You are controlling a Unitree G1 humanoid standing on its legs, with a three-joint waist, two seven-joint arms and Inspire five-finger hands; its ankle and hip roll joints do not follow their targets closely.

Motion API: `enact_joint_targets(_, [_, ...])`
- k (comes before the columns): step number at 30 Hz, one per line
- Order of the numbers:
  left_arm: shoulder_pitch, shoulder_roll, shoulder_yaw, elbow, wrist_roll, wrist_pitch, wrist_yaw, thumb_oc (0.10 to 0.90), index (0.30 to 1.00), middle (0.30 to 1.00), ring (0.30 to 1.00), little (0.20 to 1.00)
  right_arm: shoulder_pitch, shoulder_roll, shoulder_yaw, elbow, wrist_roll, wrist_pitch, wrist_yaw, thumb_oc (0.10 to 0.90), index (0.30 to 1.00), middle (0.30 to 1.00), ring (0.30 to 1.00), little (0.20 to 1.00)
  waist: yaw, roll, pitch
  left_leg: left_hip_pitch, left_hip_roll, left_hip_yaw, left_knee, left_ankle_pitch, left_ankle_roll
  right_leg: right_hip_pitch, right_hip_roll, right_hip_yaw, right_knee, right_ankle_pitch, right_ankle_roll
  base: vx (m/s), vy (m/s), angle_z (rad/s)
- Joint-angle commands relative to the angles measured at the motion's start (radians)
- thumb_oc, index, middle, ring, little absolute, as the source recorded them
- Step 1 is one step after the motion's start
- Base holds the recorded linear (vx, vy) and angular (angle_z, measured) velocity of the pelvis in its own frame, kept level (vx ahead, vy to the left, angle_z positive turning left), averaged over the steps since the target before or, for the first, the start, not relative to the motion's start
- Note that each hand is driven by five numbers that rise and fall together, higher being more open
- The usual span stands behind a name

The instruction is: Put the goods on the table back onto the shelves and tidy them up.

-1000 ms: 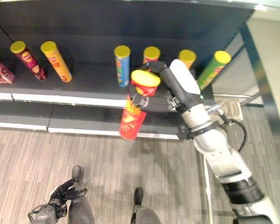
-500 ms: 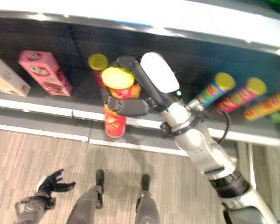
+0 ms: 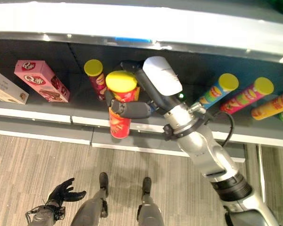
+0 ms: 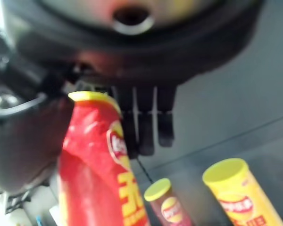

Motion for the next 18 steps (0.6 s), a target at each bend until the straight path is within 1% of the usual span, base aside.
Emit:
enact_joint_targets(1, [0.025, 0.037, -0.011, 0.024, 0.024, -0.029, 0.008, 0.800, 0.900, 0.900, 0.900, 0.900, -0.047, -0.008, -0.094, -0.093, -0.010, -0.059, -0.093, 0.400, 0.300, 0.300, 0.300, 0.300, 0.019, -0.007, -0.093, 0.033, 0.068, -0.034, 0.034, -0.109, -0.072, 0.020, -0.065, -0.021, 0.018, -0.056, 0.064, 0.04, 0.014, 0.01])
enact_joint_targets(4, [0.030, 0.038, -0.016, 0.019, 0.040, -0.028, 0.008, 0.800, 0.900, 0.900, 0.900, 0.900, -0.018, -0.020, -0.124, -0.093, -0.045, -0.053, -0.109, 0.400, 0.300, 0.300, 0.300, 0.300, 0.013, -0.006, -0.092, 0.033, 0.069, -0.032, 0.033, -0.111, -0.071, 0.016, -0.067, -0.020, 0.021, -0.058, 0.066, 0.00, 0.000, 0.00])
enact_joint_targets(6, [0.035, 0.039, -0.019, 0.007, 0.052, -0.030, 0.014, 0.800, 0.900, 0.900, 0.900, 0.900, 0.018, -0.042, -0.175, -0.051, -0.148, -0.022, -0.175, 0.400, 0.300, 0.300, 0.300, 0.300, 0.011, -0.002, -0.077, 0.019, 0.067, -0.036, 0.045, -0.114, -0.069, 0.003, -0.069, -0.021, 0.029, -0.059, 0.067, 0.00, 0.000, 0.00])
enact_joint_targets(10, [0.036, 0.041, -0.030, 0.002, 0.062, -0.036, 0.032, 0.800, 0.900, 0.900, 0.900, 0.900, 0.035, -0.066, -0.237, 0.014, -0.272, 0.024, -0.276, 0.400, 0.300, 0.300, 0.300, 0.300, 0.014, 0.006, -0.053, -0.016, 0.065, -0.045, 0.070, -0.118, -0.067, -0.022, -0.074, -0.022, 0.046, -0.062, 0.067, -0.02, -0.004, 0.00])
enact_joint_targets(13, [0.037, 0.043, -0.045, -0.006, 0.062, -0.038, 0.041, 0.800, 0.900, 0.900, 0.900, 0.900, 0.036, -0.070, -0.273, 0.059, -0.329, 0.061, -0.343, 0.400, 0.300, 0.300, 0.300, 0.300, 0.017, 0.018, -0.036, -0.046, 0.064, -0.054, 0.090, -0.120, -0.067, -0.043, -0.078, -0.025, 0.062, -0.065, 0.065, -0.04, -0.001, 0.03])
enact_joint_targets(15, [0.033, 0.044, -0.058, -0.007, 0.061, -0.042, 0.046, 0.800, 0.900, 0.900, 0.900, 0.900, 0.021, -0.071, -0.292, 0.096, -0.365, 0.088, -0.397, 0.400, 0.300, 0.300, 0.300, 0.300, 0.021, 0.029, -0.011, -0.070, 0.062, -0.059, 0.108, -0.122, -0.066, -0.063, -0.083, -0.025, 0.077, -0.066, 0.064, -0.07, 0.000, 0.02])
enact_joint_targets(16, [0.028, 0.047, -0.070, -0.013, 0.057, -0.049, 0.054, 0.800, 0.900, 0.900, 0.900, 0.900, -0.006, -0.068, -0.289, 0.126, -0.382, 0.102, -0.435, 0.400, 0.300, 0.300, 0.300, 0.300, 0.025, 0.038, 0.006, -0.090, 0.059, -0.062, 0.121, -0.123, -0.065, -0.081, -0.086, -0.023, 0.090, -0.066, 0.063, -0.07, 0.001, 0.01])
enact_joint_targets(18, [0.025, 0.050, -0.074, -0.022, 0.055, -0.051, 0.058, 0.800, 0.900, 0.900, 0.900, 0.900, -0.021, -0.064, -0.282, 0.142, -0.389, 0.109, -0.453, 0.400, 0.300, 0.300, 0.300, 0.300, 0.025, 0.042, 0.012, -0.101, 0.060, -0.064, 0.128, -0.124, -0.065, -0.093, -0.088, -0.021, 0.097, -0.067, 0.063, -0.06, 0.003, 0.01])
